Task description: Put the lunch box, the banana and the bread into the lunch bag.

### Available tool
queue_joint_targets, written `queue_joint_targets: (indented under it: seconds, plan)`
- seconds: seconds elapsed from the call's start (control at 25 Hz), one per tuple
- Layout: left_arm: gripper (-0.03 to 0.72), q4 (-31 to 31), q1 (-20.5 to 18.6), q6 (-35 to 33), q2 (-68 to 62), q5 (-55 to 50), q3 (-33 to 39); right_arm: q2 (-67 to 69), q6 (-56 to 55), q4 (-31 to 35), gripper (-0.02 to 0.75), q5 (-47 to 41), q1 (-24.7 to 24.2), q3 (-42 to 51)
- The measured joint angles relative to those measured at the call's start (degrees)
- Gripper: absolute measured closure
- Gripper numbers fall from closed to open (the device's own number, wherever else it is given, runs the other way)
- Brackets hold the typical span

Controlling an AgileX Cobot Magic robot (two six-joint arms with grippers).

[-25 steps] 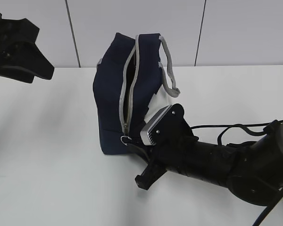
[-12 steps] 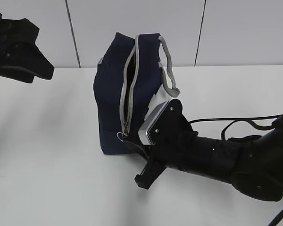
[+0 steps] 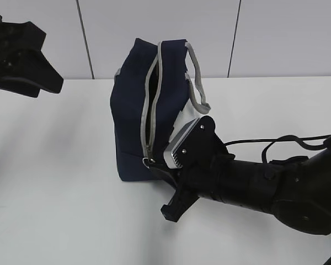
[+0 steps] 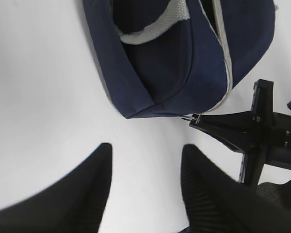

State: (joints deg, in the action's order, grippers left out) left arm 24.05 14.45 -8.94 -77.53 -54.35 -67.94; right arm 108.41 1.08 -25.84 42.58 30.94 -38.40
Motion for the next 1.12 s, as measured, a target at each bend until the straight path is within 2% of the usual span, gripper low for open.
queue_joint_targets:
  seconds: [0.32, 0.76, 0.96, 1.12]
  plan:
    - [0.347, 0.0, 0.0, -0.05, 0.0, 0.0, 0.0, 0.0, -0.22, -0.77, 0.754, 0.15, 0.0, 2.01]
    - [0.347, 0.0, 0.0, -0.05, 0.0, 0.0, 0.0, -0.12, 1.23, 1.27, 0.754, 7.34, 0.0, 2.55]
    - [0.347, 0.0, 0.0, -0.05, 0.0, 0.0, 0.0, -2.1, 1.32, 1.27, 0.754, 7.61, 0.0, 2.67]
    - [0.347, 0.0, 0.0, -0.05, 0.0, 0.0, 0.0, -4.66, -0.27, -0.99, 0.754, 7.61, 0.0, 2.79]
